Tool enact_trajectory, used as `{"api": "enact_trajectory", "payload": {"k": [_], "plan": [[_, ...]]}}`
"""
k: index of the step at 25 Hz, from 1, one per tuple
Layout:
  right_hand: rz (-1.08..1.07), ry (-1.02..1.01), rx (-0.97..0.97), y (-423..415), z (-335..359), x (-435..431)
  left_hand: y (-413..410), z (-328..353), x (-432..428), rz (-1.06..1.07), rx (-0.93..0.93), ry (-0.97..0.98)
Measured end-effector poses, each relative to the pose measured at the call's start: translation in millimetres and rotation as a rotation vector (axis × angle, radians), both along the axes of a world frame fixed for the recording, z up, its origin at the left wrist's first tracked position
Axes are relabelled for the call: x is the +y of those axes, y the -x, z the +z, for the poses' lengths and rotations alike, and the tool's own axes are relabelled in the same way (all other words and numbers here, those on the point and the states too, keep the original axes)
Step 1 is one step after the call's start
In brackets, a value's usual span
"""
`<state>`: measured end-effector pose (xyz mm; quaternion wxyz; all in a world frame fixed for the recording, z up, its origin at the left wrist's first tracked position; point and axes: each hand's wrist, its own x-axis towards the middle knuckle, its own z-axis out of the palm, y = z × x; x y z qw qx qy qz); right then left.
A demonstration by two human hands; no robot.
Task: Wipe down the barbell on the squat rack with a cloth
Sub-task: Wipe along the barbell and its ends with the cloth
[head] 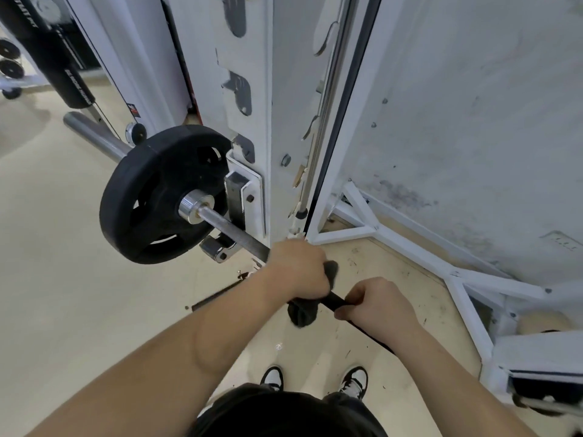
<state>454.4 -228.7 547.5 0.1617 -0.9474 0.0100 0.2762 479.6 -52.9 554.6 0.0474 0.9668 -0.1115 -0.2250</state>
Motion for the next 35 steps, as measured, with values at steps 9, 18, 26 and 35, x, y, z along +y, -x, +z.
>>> {"api": "enact_trajectory", "payload": {"k": [9,18,26,35], "plan": [[-0.003,0.058,-0.07,1.9,-2.0,1.8,13.6,-8.0,-20.4,0.027,-0.05,0.128],[0.121,0.072,-0.051,-7.5,11.6,8.2,121.0,-71.6,9.9,0.481,-0.438,0.88],[0.1,0.091,-0.12,0.7,-1.3,33.4,82.3,-67.6,37.4,1.675,-0.234,1.439],[0.08,0.068,-0.121,3.5,-4.1,30.3,77.6,-59.2,19.0,1.589,0.138,1.475]]}}
